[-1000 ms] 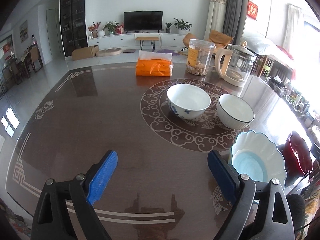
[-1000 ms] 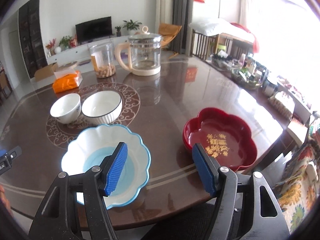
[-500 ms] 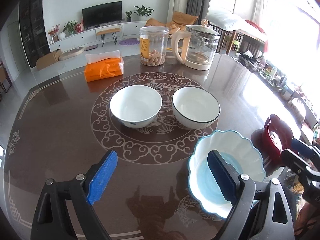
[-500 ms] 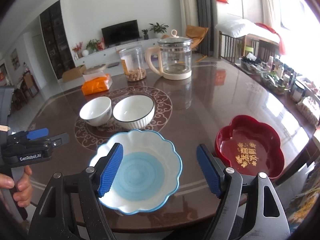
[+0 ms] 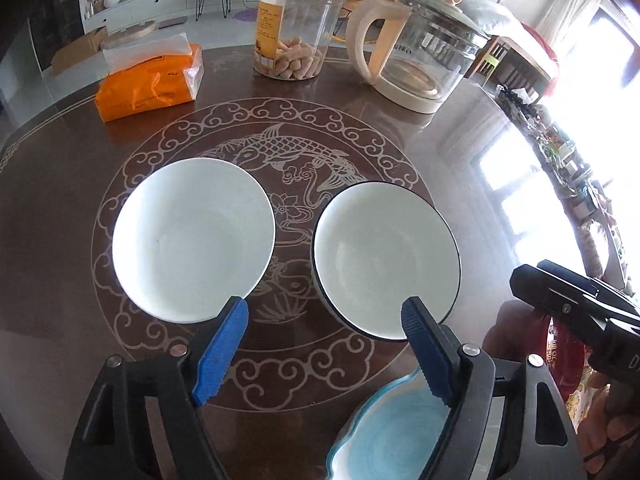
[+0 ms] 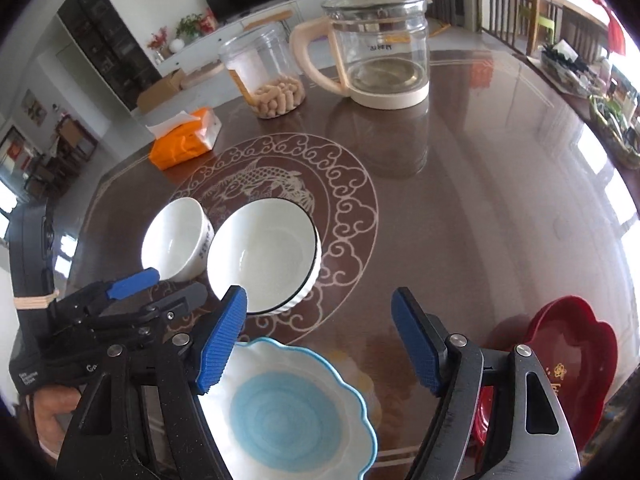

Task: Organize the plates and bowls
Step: 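Grip the white black-rimmed ribbed bowl rim with both grippers, then carry the ribbed bowl over the scalloped bowl and lower it inside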

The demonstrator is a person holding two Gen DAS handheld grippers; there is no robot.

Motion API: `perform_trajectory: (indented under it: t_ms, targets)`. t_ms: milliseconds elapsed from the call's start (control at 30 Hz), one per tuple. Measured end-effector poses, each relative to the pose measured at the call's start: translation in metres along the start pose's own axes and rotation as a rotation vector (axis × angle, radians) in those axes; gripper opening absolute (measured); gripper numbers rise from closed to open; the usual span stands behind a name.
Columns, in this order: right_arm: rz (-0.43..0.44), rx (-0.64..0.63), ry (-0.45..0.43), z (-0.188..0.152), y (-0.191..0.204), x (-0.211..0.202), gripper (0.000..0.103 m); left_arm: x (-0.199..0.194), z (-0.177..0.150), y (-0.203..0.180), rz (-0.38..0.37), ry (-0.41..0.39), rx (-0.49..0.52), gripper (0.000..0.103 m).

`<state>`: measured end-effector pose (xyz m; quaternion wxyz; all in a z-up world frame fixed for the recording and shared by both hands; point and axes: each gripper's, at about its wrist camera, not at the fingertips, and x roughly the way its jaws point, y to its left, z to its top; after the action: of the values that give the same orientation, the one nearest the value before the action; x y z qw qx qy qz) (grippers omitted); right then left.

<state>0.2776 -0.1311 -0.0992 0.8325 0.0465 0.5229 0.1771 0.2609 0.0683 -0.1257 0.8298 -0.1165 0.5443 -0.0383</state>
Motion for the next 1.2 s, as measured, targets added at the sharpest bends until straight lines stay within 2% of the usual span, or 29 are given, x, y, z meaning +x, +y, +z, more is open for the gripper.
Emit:
perform_trajectory:
  t_ms: [67, 233, 333, 400, 433, 467, 500, 533, 600, 733, 900, 1067, 1200]
  targets:
    - [0.002, 0.011, 0.027, 0.008, -0.003, 0.018, 0.073, 0.010, 0.002, 0.003, -0.010, 0.021, -0.034, 0.070]
    - [0.068, 0.114, 0.136, 0.021, -0.017, 0.066, 0.043, 0.028, 0.003, 0.006, -0.033, 0.053, -0.098, 0.060]
    - [0.065, 0.101, 0.170, 0.021, -0.015, 0.086, 0.041, 0.040, 0.004, 0.006, -0.032, 0.068, -0.122, 0.045]
    - [0.067, 0.106, 0.176, 0.020, -0.015, 0.093, 0.038, 0.047, 0.005, 0.007, -0.057, 0.083, -0.134, 0.027]
    - [0.088, 0.119, 0.179, 0.019, -0.017, 0.096, 0.032, 0.049, 0.005, 0.007, -0.080, 0.081, -0.139, 0.024]
    - [0.110, 0.129, 0.180, 0.019, -0.016, 0.097, 0.028, 0.048, 0.005, 0.005, -0.070, 0.072, -0.136, 0.023]
    - [0.126, 0.128, 0.179, 0.019, -0.014, 0.096, 0.018, 0.048, 0.005, 0.003, -0.061, 0.064, -0.128, 0.022]
    - [0.111, 0.114, 0.182, 0.019, -0.010, 0.096, 0.015, 0.047, 0.005, 0.000, -0.055, 0.060, -0.118, 0.022]
    - [0.064, 0.072, 0.166, 0.018, -0.003, 0.091, 0.014, 0.043, 0.004, -0.001, -0.052, 0.042, -0.106, 0.021]
    - [0.109, 0.098, 0.121, 0.019, -0.006, 0.074, 0.014, 0.020, 0.004, -0.007, -0.071, -0.005, -0.080, 0.021]
    - [0.107, 0.066, 0.062, 0.012, 0.003, 0.025, 0.015, -0.029, -0.008, -0.023, -0.090, -0.067, -0.009, 0.021]
    - [0.122, 0.094, 0.014, -0.031, 0.005, -0.024, 0.016, -0.062, -0.052, -0.040, -0.105, -0.081, 0.064, 0.021]
    - [0.135, 0.172, 0.054, -0.086, -0.004, -0.033, 0.016, -0.064, -0.094, -0.048, -0.103, -0.055, 0.110, 0.021]
